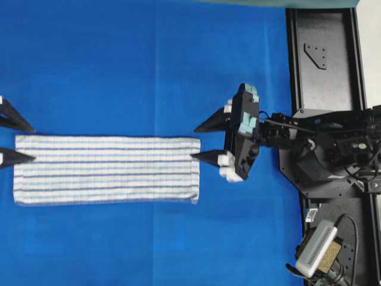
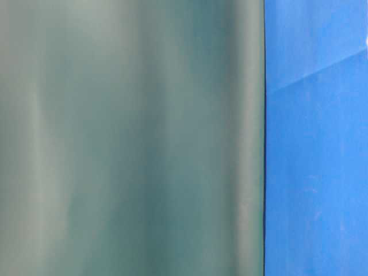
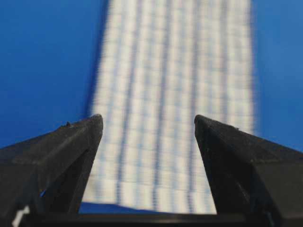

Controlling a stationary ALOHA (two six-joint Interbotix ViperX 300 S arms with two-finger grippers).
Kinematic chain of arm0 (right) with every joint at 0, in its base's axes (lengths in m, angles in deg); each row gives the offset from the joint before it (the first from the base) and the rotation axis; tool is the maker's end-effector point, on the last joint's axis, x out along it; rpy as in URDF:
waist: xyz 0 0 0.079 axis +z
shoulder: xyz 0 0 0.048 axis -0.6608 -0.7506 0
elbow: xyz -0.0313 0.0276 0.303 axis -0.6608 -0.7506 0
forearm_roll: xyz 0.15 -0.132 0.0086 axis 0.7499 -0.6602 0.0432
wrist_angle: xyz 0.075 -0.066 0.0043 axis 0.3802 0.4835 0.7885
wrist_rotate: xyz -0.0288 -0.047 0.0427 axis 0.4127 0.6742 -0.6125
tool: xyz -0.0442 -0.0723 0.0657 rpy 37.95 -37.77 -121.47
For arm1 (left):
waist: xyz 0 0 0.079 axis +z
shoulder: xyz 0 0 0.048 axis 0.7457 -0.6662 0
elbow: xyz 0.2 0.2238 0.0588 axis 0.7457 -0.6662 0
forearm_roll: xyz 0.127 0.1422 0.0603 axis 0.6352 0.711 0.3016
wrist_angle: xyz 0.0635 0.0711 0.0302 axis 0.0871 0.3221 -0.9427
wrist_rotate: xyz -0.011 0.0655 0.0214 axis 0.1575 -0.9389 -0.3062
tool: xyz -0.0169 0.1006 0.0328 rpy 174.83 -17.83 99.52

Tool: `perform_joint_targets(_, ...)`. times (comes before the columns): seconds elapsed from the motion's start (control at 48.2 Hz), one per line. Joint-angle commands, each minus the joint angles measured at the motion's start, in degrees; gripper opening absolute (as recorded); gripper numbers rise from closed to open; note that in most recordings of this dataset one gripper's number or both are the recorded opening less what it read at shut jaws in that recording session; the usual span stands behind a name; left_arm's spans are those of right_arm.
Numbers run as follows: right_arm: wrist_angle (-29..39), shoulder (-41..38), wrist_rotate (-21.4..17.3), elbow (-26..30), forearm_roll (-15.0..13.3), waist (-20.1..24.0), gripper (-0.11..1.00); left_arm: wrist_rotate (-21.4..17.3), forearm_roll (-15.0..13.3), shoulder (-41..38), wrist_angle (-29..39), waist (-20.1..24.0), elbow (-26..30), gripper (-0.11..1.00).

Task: Fold the blue towel.
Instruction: 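Release the folded edge and reposition both grippers at the towel ends, then grasp both short ends of the folded towel strip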

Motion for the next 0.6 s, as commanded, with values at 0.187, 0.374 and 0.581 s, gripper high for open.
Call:
perform_joint_targets(0.187,-2.29,-6.94,1.49,1.05,-0.09,-2.72,0.84,-0.88,0.09,-6.86,-0.44,2.11,1.67,0.71)
perform_joint_targets(0.374,-6.68,-12.48,1.41,1.14,0.88,-2.72,0.84,-0.88,0.18,-11.87,-1.58,2.72,2.29,0.70)
perform_joint_targets(0.581,-6.94,-15.82,1.23,2.20,1.14,-2.72,0.83,-0.18,0.09,-13.18,-3.34,2.64,1.85,0.68)
